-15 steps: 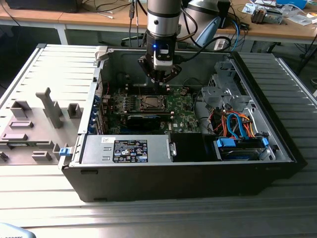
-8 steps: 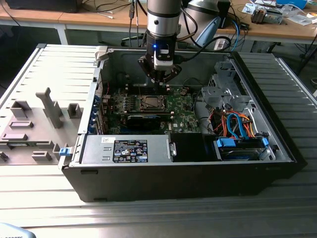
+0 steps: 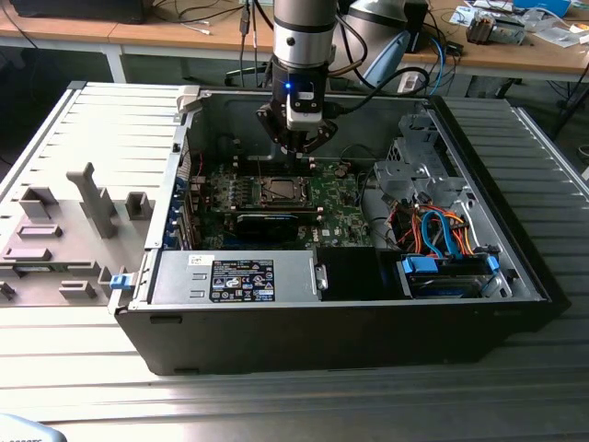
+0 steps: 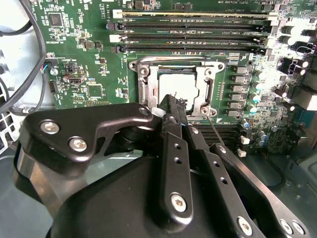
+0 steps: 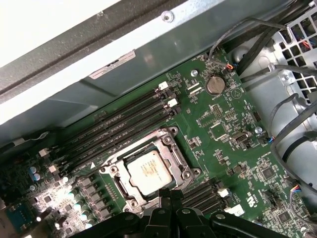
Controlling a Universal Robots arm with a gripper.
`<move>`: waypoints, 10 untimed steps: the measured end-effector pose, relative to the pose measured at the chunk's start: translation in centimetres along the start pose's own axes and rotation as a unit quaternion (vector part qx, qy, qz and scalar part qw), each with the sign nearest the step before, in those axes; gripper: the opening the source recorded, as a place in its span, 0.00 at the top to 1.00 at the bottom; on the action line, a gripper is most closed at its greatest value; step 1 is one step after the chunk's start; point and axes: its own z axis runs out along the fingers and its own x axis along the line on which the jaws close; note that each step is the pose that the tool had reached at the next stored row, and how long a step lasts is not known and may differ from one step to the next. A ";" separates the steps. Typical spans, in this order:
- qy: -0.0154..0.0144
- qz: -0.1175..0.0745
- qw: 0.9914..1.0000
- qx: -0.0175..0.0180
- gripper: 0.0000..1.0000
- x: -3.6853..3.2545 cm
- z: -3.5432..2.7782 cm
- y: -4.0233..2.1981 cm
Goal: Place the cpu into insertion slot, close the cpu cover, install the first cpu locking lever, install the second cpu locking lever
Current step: 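Install the first cpu locking lever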
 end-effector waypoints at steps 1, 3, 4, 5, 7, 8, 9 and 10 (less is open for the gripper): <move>0.000 0.000 1.000 0.000 0.89 0.00 0.00 0.00; 0.000 -0.001 1.000 0.000 0.89 0.00 0.00 0.00; 0.000 -0.002 1.000 0.000 0.89 0.00 0.00 0.00; 0.000 -0.002 1.000 0.000 0.89 0.00 0.00 0.00; 0.000 -0.003 1.000 0.000 0.89 0.00 0.00 0.00; 0.000 -0.004 1.000 0.000 0.89 0.00 0.00 0.00; 0.000 -0.004 1.000 0.000 0.89 0.00 0.00 0.00; 0.000 -0.004 1.000 0.000 0.89 0.00 0.00 0.00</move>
